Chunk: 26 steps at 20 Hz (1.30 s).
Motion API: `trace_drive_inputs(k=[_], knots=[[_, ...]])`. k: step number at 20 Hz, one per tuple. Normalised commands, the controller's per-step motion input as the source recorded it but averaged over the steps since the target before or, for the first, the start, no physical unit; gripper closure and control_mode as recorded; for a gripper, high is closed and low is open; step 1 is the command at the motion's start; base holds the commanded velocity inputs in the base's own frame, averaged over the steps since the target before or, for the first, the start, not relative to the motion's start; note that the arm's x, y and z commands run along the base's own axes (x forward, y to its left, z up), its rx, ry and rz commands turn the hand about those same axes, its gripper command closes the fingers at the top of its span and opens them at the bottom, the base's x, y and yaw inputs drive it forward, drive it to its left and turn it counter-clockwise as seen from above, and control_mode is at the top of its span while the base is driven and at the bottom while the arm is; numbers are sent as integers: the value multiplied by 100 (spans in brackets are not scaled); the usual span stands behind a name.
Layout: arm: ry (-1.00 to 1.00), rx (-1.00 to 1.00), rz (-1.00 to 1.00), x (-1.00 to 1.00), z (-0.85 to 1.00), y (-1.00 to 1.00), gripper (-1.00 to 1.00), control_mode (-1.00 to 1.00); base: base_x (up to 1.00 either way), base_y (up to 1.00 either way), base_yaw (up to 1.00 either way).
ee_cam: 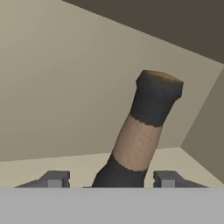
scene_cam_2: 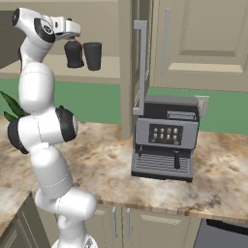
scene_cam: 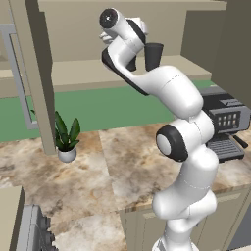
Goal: There is a bowl on the dining counter. Grab a lemon wedge from the fridge and place it in the bowl. Then get the liquor bottle and glass cup from the cabinet and place them next to the bowl.
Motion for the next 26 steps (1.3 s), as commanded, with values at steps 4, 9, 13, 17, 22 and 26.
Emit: trace_drive_inputs(k=[4,9,13,17,22,26], knots=[[-1,0,0,0,0,-4,100,-100,0,0,0],[0,1,0,0,0,-12,100,-100,0,0,0],[-3,3,0,-36,0,-2,100,-100,0,0,0],[-10,7,0,-96,0,0,100,-100,0,0,0],[-14,10,0,-100,0,0,100,-100,0,0,0],[-15,10,1,-100,1,-2,100,-100,0,0,0]])
